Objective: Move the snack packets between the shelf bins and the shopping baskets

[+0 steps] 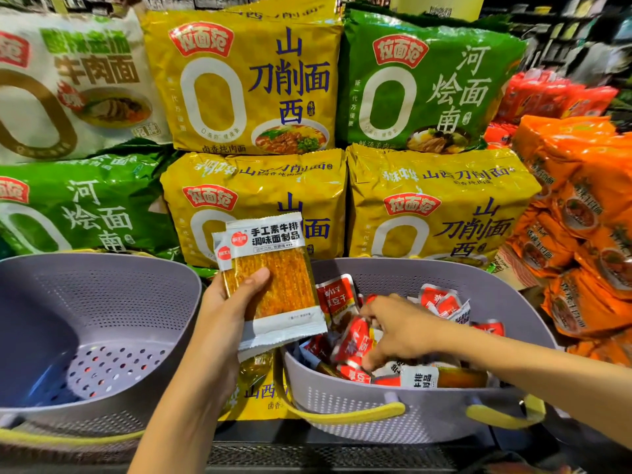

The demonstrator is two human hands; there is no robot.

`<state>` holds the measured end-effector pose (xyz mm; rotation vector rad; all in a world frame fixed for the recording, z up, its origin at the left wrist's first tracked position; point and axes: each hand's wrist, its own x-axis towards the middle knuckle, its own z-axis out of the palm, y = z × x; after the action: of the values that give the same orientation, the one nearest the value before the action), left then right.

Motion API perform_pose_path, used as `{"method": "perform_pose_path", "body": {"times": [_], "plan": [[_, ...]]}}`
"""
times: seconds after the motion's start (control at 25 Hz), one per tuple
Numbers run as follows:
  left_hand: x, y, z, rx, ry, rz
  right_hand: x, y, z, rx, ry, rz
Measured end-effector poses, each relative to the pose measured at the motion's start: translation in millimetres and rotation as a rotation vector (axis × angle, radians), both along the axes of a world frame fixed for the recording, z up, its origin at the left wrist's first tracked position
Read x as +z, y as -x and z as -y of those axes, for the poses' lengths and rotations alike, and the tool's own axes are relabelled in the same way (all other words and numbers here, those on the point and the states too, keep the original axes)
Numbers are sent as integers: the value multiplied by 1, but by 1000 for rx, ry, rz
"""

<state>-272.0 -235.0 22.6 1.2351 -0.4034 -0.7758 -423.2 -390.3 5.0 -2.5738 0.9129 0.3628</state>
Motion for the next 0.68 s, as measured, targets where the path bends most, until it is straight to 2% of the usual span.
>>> {"method": "perform_pose_path", "body": {"times": [0.12,0.2,0.24,0.4,0.48,0.6,0.68], "plan": [[0,-2,1,33,-5,-21,9,2,10,-323,-481,410],[0,-3,1,42,-7,-25,7,-5,12,-512,-629,578],[-1,-3,1,42,-9,-25,4,-10,11,-572,-628,602],[-2,0,1,33,-22,-29,-6,-31,11,-628,-447,523],[-3,1,1,33,-27,-31,-4,-37,9,-560,-298,427],[-2,1,0,31,-19,-36,-1,-39,-2,-396,72,330],[-1,0,-1,37,-17,-40,0,-38,-7,-312,160,358]]}}
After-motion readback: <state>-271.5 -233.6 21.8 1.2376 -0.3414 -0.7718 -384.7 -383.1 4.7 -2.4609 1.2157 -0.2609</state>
